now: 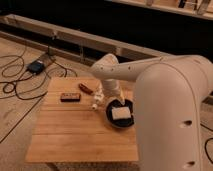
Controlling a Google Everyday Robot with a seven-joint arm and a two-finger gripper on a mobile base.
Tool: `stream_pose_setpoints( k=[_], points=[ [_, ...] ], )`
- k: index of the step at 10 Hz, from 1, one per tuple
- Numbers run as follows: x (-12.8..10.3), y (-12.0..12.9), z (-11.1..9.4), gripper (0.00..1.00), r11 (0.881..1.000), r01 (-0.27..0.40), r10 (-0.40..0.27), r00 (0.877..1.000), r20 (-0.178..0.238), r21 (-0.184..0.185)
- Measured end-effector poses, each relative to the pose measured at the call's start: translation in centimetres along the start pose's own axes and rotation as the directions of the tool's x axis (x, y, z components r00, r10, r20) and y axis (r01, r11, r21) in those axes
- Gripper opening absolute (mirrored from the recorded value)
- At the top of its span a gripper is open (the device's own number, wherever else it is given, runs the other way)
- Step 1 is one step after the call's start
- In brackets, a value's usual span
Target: Drag the pepper across the table
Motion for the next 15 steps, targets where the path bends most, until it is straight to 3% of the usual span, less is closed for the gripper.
stream_pose_setpoints(
  k=[11,13,15],
  points=[
    [0.0,0.0,0.0,0.62,1.0,0.001,-0.001,1.0,0.001,-0.001],
    [-0.7,0.3,-0.1,0.62,1.0,0.021,-0.021,1.0,0.009,-0.005],
    [-2.9,2.1,-0.4,0.62,0.994,0.105,-0.105,0.994,0.039,-0.004]
  ],
)
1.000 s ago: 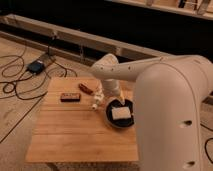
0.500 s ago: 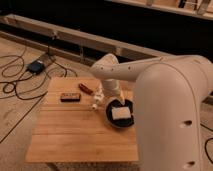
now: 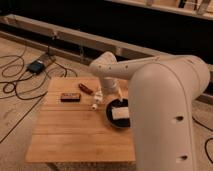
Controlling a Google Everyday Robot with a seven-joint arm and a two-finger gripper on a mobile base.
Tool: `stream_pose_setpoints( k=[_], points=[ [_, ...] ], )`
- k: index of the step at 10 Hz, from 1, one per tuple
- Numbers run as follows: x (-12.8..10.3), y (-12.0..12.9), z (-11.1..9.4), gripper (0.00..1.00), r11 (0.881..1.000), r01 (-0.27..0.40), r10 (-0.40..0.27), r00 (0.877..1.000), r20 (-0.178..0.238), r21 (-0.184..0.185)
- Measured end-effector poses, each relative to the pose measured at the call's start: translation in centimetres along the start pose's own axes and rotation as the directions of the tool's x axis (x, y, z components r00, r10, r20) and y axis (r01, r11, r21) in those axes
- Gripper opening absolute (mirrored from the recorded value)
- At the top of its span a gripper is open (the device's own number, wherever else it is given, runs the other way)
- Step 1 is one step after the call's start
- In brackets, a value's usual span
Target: Drag the pepper across the table
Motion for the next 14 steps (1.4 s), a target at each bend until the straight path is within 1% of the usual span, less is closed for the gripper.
stream_pose_setpoints(
  k=[2,3,4,5,6,7,8,10,11,12,14],
  points=[
    [-2.1,1.5,-0.3,0.62,0.997,0.08,-0.08,0.997,0.022,-0.002],
    [-3.0,2.4,-0.4,0.62,0.992,0.126,-0.126,0.992,0.03,-0.009],
    [-3.8,3.4,-0.6,0.62,0.985,0.172,-0.171,0.984,0.041,-0.02],
    [-4.6,4.4,-0.7,0.62,0.974,0.224,-0.222,0.974,0.054,-0.035],
    [-5.3,5.4,-0.8,0.62,0.961,0.273,-0.269,0.961,0.07,-0.048],
    [-6.2,6.5,-0.8,0.62,0.942,0.33,-0.325,0.942,0.09,-0.058],
    [-6.8,7.2,-0.8,0.62,0.929,0.365,-0.358,0.928,0.105,-0.061],
    [-8.1,8.9,-0.4,0.62,0.894,0.443,-0.433,0.892,0.133,-0.059],
    [-8.5,9.5,-0.4,0.62,0.883,0.465,-0.454,0.879,0.144,-0.057],
    [-9.2,10.4,-0.3,0.62,0.867,0.496,-0.483,0.861,0.158,-0.052],
    [-10.1,12.2,-0.2,0.62,0.839,0.542,-0.527,0.831,0.179,-0.044]
  ],
)
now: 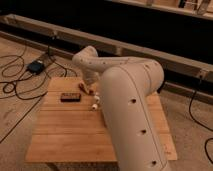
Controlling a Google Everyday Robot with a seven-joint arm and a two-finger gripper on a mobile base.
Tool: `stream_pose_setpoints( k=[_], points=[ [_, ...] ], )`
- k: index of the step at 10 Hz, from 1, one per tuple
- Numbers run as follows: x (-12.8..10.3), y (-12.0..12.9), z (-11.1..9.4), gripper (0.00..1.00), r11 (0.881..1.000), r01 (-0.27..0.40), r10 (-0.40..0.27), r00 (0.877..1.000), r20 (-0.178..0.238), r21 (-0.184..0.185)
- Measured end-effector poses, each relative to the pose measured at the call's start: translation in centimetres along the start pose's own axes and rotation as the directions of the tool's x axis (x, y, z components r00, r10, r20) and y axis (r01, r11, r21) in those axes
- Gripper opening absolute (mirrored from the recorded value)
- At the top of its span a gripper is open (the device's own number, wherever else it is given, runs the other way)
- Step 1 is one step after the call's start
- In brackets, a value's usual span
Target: Drag the pepper across the table
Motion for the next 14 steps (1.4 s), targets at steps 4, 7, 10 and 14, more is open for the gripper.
stream_pose_setpoints(
  k=[4,7,10,14],
  points=[
    [-2.2,1.3,1.7,0.62,0.998,0.064,-0.064,0.998,0.019,-0.015],
    [-4.0,1.9,3.3,0.62,0.995,0.097,-0.096,0.995,0.037,-0.03],
    [-4.9,0.9,4.7,0.62,0.993,0.113,-0.112,0.993,0.038,-0.025],
    [-4.4,-0.6,6.6,0.62,0.992,0.125,-0.125,0.992,-0.001,-0.028]
  ],
)
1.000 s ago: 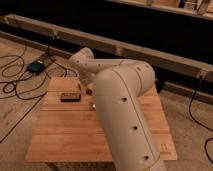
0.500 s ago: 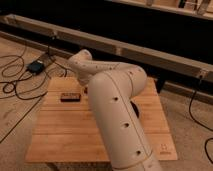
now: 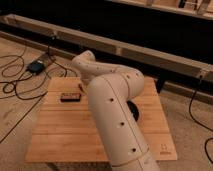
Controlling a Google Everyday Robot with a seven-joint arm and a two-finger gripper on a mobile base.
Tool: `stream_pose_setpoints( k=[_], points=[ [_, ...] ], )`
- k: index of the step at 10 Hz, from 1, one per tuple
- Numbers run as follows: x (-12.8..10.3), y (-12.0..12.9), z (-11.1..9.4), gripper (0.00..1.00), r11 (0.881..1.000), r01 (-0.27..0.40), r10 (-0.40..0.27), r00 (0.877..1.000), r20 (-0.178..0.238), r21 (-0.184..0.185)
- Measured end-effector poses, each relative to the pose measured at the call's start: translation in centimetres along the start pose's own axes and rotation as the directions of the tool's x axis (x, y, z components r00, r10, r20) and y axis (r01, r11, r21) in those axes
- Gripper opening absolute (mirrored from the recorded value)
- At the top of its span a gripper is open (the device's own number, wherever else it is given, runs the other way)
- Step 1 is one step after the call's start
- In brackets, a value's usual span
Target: Drag the pepper across the table
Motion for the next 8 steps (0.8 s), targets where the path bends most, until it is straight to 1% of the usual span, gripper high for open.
stream_pose_setpoints(
  k=[3,4,5,6,7,8],
  points=[
    [0.3,0.3,1.2,0.62,1.0,0.015,-0.016,1.0,-0.023,-0.021],
    [0.4,0.6,1.6,0.58,0.999,0.022,-0.023,0.999,-0.032,-0.035],
    [0.4,0.9,1.7,0.5,0.999,0.026,-0.028,0.999,-0.036,-0.045],
    [0.5,1.2,1.8,0.39,0.998,0.027,-0.03,0.999,-0.042,-0.058],
    [0.6,1.5,1.8,0.28,0.998,0.029,-0.032,0.998,-0.051,-0.064],
    [0.8,1.6,1.8,0.19,0.998,0.031,-0.035,0.998,-0.061,-0.063]
  ],
)
